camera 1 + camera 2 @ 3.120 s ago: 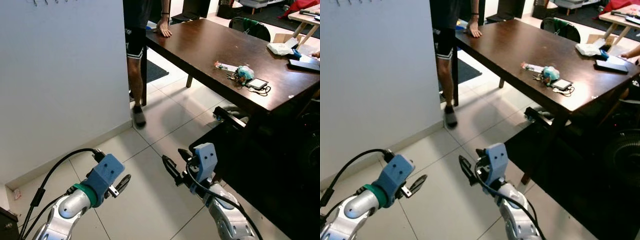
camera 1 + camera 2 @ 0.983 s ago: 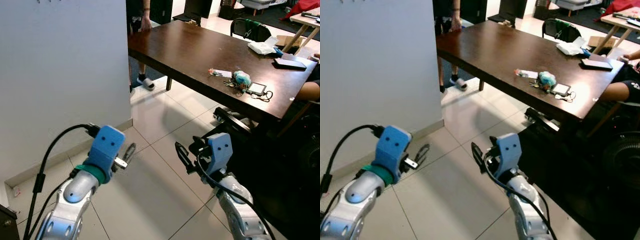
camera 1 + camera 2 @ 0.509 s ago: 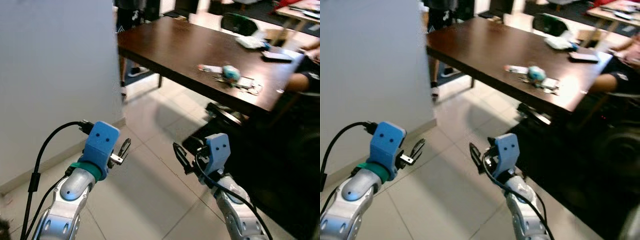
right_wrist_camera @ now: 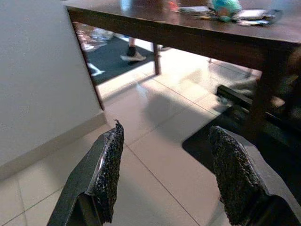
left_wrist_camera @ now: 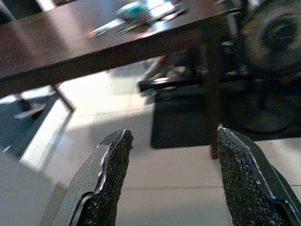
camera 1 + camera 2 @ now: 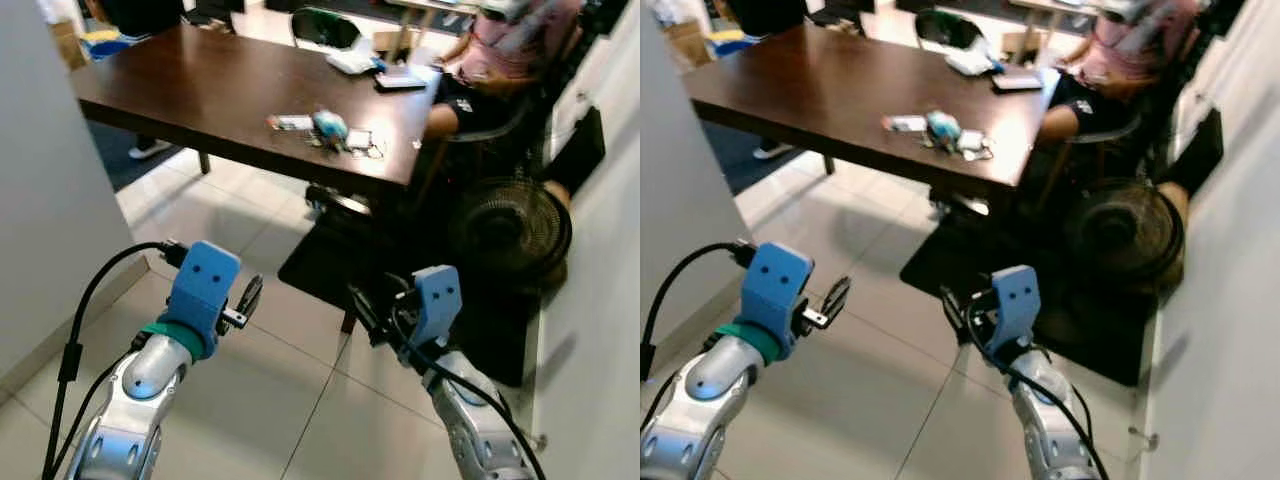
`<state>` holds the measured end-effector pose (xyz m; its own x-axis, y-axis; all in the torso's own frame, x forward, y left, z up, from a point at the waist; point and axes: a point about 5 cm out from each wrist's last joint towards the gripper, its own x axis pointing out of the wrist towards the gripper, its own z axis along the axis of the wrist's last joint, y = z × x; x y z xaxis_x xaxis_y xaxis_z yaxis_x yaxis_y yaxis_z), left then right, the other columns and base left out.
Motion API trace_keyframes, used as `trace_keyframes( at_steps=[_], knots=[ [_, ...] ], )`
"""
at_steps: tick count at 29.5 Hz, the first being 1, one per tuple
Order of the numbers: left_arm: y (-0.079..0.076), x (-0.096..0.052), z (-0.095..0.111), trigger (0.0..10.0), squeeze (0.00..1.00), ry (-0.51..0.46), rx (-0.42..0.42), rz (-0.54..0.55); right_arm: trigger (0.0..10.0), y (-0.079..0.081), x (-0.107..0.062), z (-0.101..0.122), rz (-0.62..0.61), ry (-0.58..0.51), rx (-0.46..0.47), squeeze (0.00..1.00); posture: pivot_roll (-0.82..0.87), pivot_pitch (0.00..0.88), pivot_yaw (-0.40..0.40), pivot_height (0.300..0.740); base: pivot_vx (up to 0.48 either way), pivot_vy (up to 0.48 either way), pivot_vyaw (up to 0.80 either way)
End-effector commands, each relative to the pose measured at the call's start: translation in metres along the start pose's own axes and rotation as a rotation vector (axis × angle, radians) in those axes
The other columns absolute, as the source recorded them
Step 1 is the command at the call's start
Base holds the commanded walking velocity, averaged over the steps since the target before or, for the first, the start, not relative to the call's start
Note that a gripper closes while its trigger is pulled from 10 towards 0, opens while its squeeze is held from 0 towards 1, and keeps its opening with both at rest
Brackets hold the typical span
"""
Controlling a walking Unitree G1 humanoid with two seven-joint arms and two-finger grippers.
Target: Hang keys on a hook
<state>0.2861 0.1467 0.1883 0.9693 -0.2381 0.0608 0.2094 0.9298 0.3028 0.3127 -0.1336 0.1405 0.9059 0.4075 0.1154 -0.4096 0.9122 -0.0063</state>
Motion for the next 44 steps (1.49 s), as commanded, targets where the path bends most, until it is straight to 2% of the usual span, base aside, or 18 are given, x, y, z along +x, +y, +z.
trace_keyframes(
  at_steps=[1,5,20,24,30,44],
  knots=[
    [-0.0031,-0.0013,-0.0042,10.0,0.00,0.018,-0.009,-0.008,10.0,-0.0025,-0.0036,-0.0057,-0.013,0.025,0.012,0.00,0.05,0.102,0.068,0.740,0.000,0.000,-0.80],
    [-0.0032,-0.0012,-0.0033,10.0,0.00,0.004,-0.003,-0.008,10.0,-0.0020,-0.0036,-0.0057,-0.010,0.023,0.006,0.00,0.05,0.104,0.067,0.740,0.183,0.000,-0.78],
    [-0.0036,-0.0017,-0.0053,10.0,0.00,0.007,0.005,-0.006,10.0,0.0016,-0.0037,-0.0054,0.014,0.015,-0.032,0.00,0.05,0.098,0.068,0.740,0.480,0.000,0.00],
    [-0.0043,-0.0016,-0.0066,10.0,0.00,0.009,0.006,-0.007,10.0,0.0055,-0.0026,-0.0068,0.039,0.028,-0.076,0.00,0.04,0.093,0.067,0.740,0.480,0.000,0.49],
    [-0.0045,-0.0017,-0.0071,10.0,0.00,0.010,0.006,-0.008,10.0,0.0065,-0.0022,-0.0077,0.040,0.030,-0.077,0.00,0.04,0.091,0.066,0.740,0.480,0.000,0.78],
    [-0.0066,-0.0021,-0.0075,10.0,0.00,0.008,0.005,-0.015,10.0,0.0027,-0.0031,-0.0095,0.014,0.029,-0.021,0.00,0.04,0.089,0.065,0.740,0.480,0.000,0.00]
  ],
)
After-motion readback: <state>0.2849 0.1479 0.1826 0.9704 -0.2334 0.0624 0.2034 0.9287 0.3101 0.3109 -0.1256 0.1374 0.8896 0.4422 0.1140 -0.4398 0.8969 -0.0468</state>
